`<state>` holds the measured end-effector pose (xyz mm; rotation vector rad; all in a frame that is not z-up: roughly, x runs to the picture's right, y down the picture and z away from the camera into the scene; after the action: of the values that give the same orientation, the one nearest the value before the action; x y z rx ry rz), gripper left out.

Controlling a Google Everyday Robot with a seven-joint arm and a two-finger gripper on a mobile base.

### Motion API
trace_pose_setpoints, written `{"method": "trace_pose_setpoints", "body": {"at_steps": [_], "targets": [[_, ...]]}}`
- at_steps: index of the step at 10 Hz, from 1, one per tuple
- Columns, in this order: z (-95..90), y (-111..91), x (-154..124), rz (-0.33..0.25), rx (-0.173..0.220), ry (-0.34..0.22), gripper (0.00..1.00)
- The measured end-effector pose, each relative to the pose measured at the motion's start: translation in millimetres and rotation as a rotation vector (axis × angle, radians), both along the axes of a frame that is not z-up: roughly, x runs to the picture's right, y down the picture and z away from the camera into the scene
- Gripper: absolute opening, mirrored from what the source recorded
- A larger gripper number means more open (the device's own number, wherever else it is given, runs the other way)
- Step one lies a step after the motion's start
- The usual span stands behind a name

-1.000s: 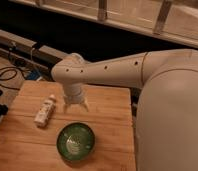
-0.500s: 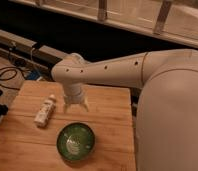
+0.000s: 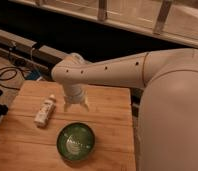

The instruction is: Place the bottle in the ceramic bowl

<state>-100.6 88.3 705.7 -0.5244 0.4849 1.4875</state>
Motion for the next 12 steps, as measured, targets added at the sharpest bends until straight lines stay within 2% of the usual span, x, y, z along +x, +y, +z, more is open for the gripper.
{"method": "trace_pose_setpoints", "body": {"at_steps": [2,3,5,7,8,12], "targets": [[15.0,-28,3,0.019,0.071,0.002,0.65],[29.6,-54,3,0.026,0.128,-0.004,0.65],[45.6,-88,-19,0.025,0.191,-0.035,0.65],[57.7,-122,-65,0.019,0.252,-0.114,0.65],[58.9,-127,-72,0.018,0.260,-0.126,0.65],[60.5,-128,-69,0.021,0.260,-0.122,0.65]]}}
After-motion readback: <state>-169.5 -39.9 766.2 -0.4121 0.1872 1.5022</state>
